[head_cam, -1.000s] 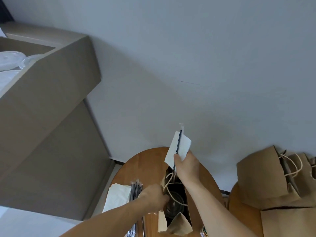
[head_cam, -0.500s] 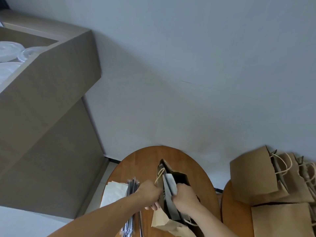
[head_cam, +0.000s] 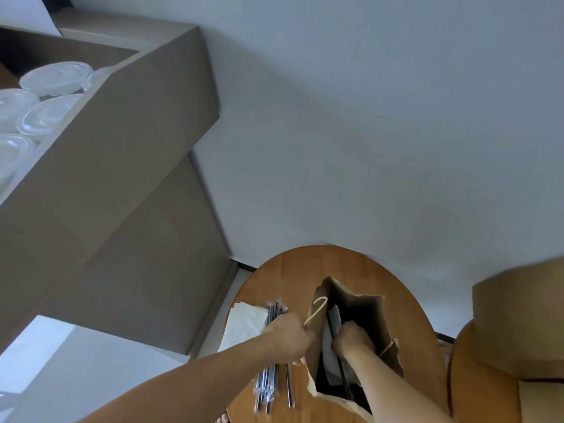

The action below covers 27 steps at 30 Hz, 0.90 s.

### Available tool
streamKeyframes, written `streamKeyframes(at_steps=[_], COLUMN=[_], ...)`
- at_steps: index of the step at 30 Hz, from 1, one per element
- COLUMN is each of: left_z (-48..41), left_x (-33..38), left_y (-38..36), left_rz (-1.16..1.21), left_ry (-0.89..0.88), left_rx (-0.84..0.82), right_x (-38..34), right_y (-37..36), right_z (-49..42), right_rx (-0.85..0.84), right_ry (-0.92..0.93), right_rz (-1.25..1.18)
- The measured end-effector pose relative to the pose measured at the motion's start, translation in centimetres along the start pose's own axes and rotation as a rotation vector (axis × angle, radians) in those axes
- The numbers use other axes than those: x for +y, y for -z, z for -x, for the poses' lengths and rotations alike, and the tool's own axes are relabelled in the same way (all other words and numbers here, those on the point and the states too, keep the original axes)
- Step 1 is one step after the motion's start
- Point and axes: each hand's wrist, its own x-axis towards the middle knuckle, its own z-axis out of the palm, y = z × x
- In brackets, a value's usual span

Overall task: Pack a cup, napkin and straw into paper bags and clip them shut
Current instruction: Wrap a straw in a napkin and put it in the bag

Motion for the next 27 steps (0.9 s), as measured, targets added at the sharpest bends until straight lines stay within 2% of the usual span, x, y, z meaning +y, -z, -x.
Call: streamKeyframes(at_steps=[4, 9, 15, 19, 24, 25, 27], left_z=[-0.2, -0.4, -0.5, -0.5, 0.2, 0.3, 0.4], left_x=[-0.5, -0.4, 0.0, 0.9, 1.9, 1.9, 1.9], left_y=[-0.1, -0.2, 0.0, -0.1, -0.5, -0.7, -1.2], left_rz=[-0.01, -0.005, 0.017, 0.046, 0.025, 0.043, 0.066], left_ry=[-0.02, -0.026, -0.069, -0.116, -0.249, -0.248, -0.232], left_rx=[0.014, 0.008, -0.019, -0.006, -0.058, -0.088, -0.151], right_x=[0.2, -0.2, -2.2, -3.0, -0.4, 0.5, 2.3], right_y=[-0.5, -0.1, 2.8, 6.9, 10.8, 11.0, 10.6], right_z=[-0.3, 0.7, 3.6, 5.9, 7.1, 7.0, 6.3], right_rx=[0.045, 0.065, 0.092, 0.163, 0.477, 0.488, 0.402], right_ry=[-0.02, 0.121, 0.262, 0.389, 0.474, 0.45, 0.36], right_rz=[-0.039, 0.221, 0.298, 0.218, 0.044, 0.014, -0.017])
